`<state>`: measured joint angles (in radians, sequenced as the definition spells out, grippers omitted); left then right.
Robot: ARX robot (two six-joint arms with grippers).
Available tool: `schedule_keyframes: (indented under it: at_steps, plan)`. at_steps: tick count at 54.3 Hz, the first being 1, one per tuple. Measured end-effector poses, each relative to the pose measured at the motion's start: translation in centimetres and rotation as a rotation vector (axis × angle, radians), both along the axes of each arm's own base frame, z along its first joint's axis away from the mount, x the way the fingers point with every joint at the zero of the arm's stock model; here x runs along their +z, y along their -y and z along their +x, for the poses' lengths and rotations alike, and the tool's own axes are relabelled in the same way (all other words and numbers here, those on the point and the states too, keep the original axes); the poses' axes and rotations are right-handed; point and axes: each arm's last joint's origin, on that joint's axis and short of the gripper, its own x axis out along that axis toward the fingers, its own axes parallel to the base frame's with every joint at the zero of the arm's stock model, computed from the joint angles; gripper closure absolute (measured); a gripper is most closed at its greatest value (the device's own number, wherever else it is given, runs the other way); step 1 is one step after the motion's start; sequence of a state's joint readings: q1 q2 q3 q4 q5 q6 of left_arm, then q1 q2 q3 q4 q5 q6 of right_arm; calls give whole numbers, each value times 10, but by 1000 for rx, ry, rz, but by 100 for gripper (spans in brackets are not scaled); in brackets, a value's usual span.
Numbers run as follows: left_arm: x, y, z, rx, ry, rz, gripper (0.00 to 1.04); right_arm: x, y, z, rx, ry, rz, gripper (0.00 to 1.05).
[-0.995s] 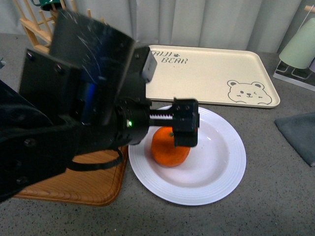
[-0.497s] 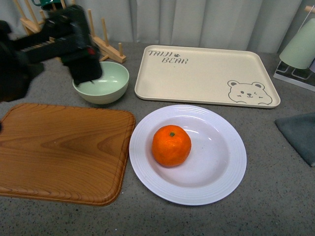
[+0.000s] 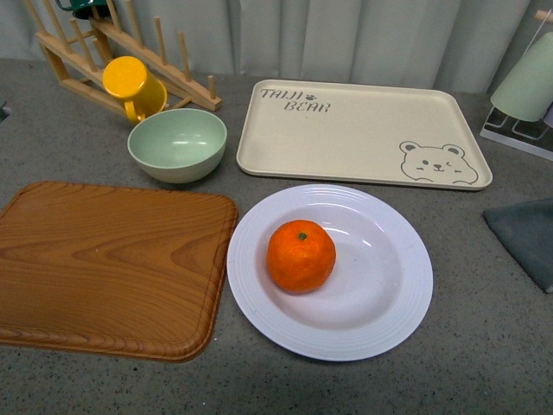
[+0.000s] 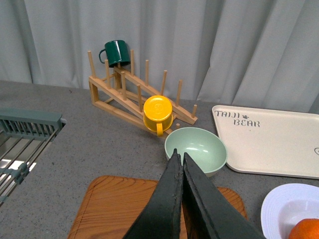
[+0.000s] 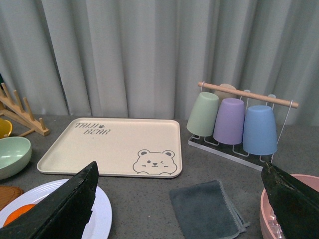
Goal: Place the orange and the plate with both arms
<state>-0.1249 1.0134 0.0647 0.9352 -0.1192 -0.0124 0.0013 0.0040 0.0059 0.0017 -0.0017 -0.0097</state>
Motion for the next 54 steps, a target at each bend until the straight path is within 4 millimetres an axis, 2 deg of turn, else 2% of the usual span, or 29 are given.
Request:
schedule_keyframes:
  at_steps: [19, 54]
  plan:
    - [2, -17, -21, 6, 4, 3, 101, 0, 0, 0, 0, 0, 0, 9]
    - [11, -17, -48, 5, 36, 3, 101, 0, 0, 0, 0, 0, 0, 9]
